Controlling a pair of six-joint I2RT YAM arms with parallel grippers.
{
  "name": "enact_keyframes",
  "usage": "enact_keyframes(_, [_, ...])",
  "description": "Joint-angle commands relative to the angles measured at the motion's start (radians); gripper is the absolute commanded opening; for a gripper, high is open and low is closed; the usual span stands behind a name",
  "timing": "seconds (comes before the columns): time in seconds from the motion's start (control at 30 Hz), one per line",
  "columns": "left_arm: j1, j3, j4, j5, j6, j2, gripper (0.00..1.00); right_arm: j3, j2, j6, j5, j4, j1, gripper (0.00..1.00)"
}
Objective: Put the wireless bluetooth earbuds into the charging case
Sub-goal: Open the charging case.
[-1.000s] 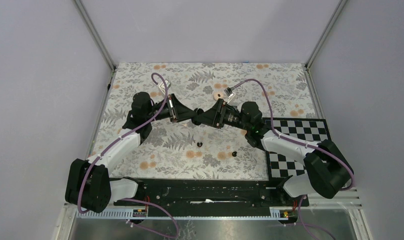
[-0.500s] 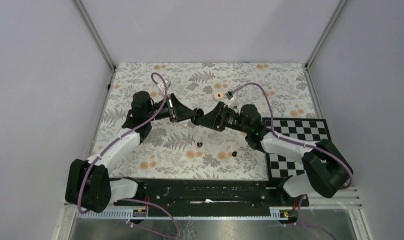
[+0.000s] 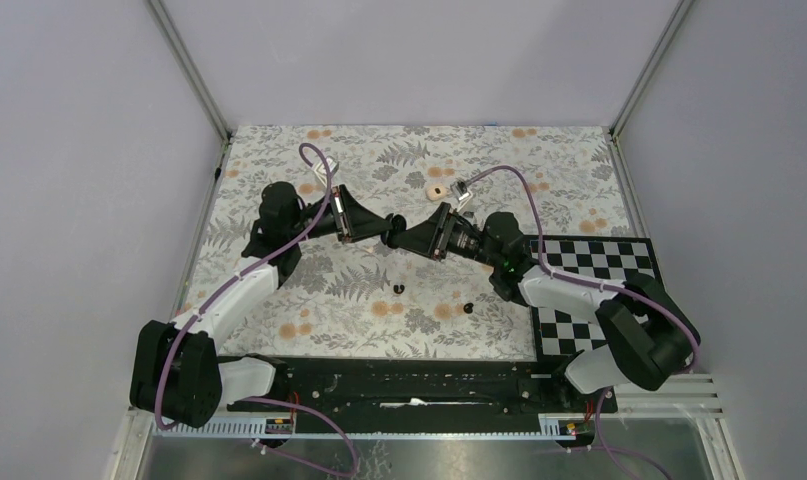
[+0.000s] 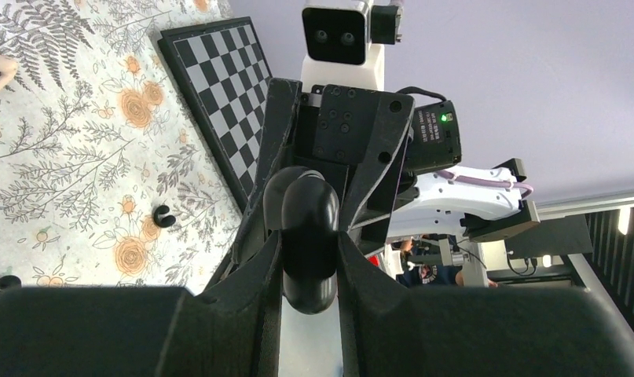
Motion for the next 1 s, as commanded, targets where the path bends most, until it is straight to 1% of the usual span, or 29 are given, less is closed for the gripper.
enact_keyframes(0.0, [0.004, 0.023, 0.095, 0.049, -0.032, -0.033, 0.00, -0.006, 0.058, 0.076, -0.028, 0.190, -0.006, 0.53])
enact_keyframes(0.1, [0.006, 0.022, 0.092, 0.054, -0.029, -0.034, 0.00, 0.011, 0.065, 0.077, -0.029, 0.185, -0.006, 0.54])
enact_keyframes(0.23, [0.004, 0.022, 0.077, 0.051, -0.012, -0.033, 0.00, 0.034, 0.044, 0.042, -0.015, 0.099, -0.006, 0.54])
enact_keyframes(0.3, [0.004, 0.033, 0.039, 0.050, 0.024, -0.034, 0.00, 0.048, 0.027, 0.017, 0.003, 0.028, -0.006, 0.53])
enact_keyframes(0.37, [0.004, 0.058, -0.040, 0.042, 0.088, -0.039, 0.00, 0.053, 0.011, 0.001, 0.021, -0.013, -0.006, 0.53])
enact_keyframes(0.43, [0.004, 0.093, -0.124, 0.031, 0.145, -0.039, 0.00, 0.052, 0.004, 0.000, 0.026, -0.017, -0.006, 0.53])
enact_keyframes(0.47, [0.004, 0.097, -0.137, 0.032, 0.153, -0.038, 0.00, 0.053, 0.005, 0.003, 0.028, -0.013, -0.006, 0.53])
enact_keyframes(0.77, [0.004, 0.091, -0.115, 0.063, 0.141, -0.024, 0.00, 0.073, 0.026, 0.019, 0.023, 0.034, -0.003, 0.51])
enact_keyframes(0.83, [0.004, 0.089, -0.113, 0.067, 0.137, -0.020, 0.00, 0.078, 0.033, 0.028, 0.017, 0.052, -0.003, 0.48])
enact_keyframes(0.97, [0.004, 0.082, -0.095, 0.072, 0.127, -0.014, 0.00, 0.074, 0.044, 0.050, 0.009, 0.089, -0.003, 0.35])
